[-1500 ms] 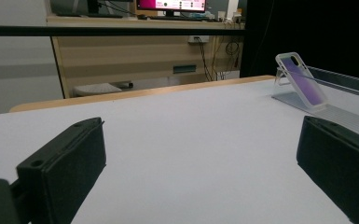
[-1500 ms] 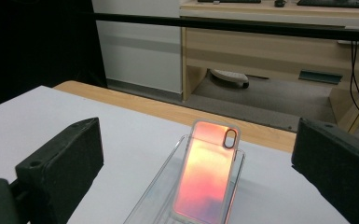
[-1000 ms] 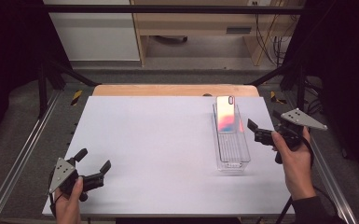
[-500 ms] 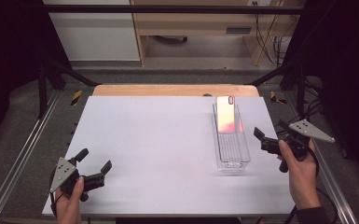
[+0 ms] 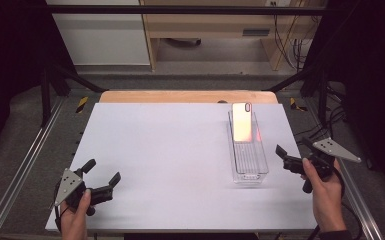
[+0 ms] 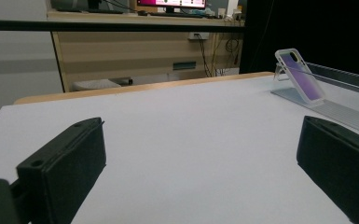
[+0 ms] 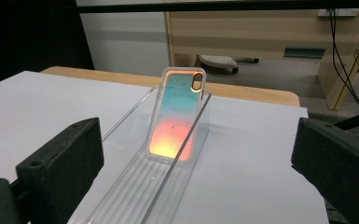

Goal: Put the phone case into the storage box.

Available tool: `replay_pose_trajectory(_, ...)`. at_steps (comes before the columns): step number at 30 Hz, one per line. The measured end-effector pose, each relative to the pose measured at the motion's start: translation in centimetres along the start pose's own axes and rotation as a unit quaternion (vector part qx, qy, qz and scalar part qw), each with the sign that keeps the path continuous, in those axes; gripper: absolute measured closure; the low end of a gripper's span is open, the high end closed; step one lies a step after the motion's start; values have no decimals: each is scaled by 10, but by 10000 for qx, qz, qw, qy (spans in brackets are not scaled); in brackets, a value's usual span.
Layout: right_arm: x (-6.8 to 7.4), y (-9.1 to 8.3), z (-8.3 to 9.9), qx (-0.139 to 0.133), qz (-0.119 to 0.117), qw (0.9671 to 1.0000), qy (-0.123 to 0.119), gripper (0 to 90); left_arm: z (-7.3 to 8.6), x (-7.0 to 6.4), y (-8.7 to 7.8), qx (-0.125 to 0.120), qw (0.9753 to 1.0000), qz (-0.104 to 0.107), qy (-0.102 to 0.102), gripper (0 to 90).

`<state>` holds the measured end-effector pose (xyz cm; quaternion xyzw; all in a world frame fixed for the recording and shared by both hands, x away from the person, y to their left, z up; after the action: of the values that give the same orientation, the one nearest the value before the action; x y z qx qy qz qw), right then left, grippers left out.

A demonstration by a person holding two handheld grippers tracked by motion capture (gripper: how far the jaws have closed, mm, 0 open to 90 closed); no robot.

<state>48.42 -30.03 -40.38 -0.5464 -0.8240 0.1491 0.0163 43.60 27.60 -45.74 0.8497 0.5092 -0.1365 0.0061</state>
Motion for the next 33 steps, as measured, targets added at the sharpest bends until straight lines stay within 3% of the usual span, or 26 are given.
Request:
replay_pose_trajectory(13,4,-8,25,-222,0,9995,-235,39,1,-2,1,33,10000,42,13,8)
replay_pose_trajectory(33,8,-10,47,-631,-85,9978,-204,30,1,-2,1,34,10000,64,44,8)
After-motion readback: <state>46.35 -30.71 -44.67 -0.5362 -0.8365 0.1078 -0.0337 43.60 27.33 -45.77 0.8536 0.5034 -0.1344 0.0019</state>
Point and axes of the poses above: each handheld gripper's, and its own axes: y roughly forward along the jaws, z roughly out of its underside, x roughly to its left, the point moved 5 cm from there along y, roughly forward along the jaws, and after that the axes turned 12 degrees about -y, right-handed, at the moved point
